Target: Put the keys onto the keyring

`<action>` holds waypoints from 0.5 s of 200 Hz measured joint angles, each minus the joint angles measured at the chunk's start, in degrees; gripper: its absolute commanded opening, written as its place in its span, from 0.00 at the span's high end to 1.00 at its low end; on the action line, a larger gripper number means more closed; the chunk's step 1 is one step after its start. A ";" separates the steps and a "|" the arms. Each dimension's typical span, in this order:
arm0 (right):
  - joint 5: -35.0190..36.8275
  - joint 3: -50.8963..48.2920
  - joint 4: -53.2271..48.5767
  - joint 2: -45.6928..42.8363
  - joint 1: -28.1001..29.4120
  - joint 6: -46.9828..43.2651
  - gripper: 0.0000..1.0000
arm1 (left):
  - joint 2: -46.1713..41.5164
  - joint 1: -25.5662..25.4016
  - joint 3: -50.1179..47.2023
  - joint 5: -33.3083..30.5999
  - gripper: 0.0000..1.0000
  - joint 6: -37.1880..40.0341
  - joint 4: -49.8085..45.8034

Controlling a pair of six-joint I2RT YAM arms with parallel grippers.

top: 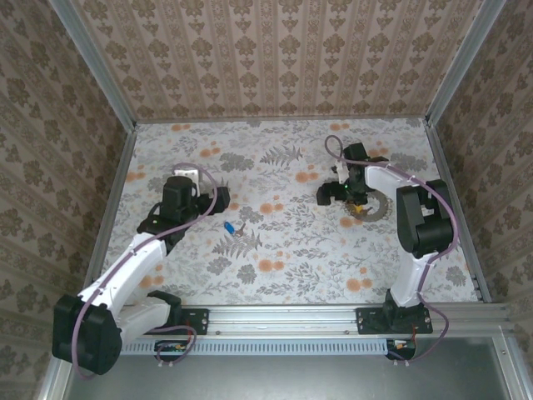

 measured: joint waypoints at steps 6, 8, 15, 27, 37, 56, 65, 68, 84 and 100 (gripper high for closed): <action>-0.33 -0.04 0.15 0.00 0.46 0.35 0.00 | -0.07 0.02 -0.04 0.00 0.00 0.00 -0.04; -0.48 -0.07 0.20 0.00 0.68 0.55 0.00 | -0.07 0.02 -0.07 0.00 0.00 0.00 -0.04; -0.96 -0.17 0.42 0.00 1.36 1.09 0.00 | -0.07 0.02 -0.07 0.00 0.00 0.00 0.00; -1.60 -0.42 0.81 -0.02 2.86 2.01 0.00 | -0.07 0.09 -0.07 0.00 0.00 0.00 -0.04; -2.21 -0.44 1.27 0.00 4.24 2.99 0.00 | -0.07 0.13 -0.09 0.04 0.00 0.00 -0.04; -3.91 -0.46 2.54 0.00 7.15 4.98 0.00 | -0.07 0.24 -0.09 0.09 0.00 0.00 -0.11; -4.72 -0.46 3.34 0.00 8.52 6.01 0.00 | -0.02 0.35 -0.09 0.20 0.00 0.00 -0.24; -4.94 -0.46 3.65 0.00 8.98 6.34 0.00 | 0.00 0.35 -0.09 0.20 0.00 0.00 -0.28; -6.56 -0.42 5.09 0.04 11.52 8.20 0.00 | 0.46 0.39 -0.09 0.20 0.00 -0.02 -0.50; -7.96 -0.28 6.60 0.15 13.73 10.05 0.00 | 1.05 0.39 -0.09 0.20 0.00 -0.20 -0.94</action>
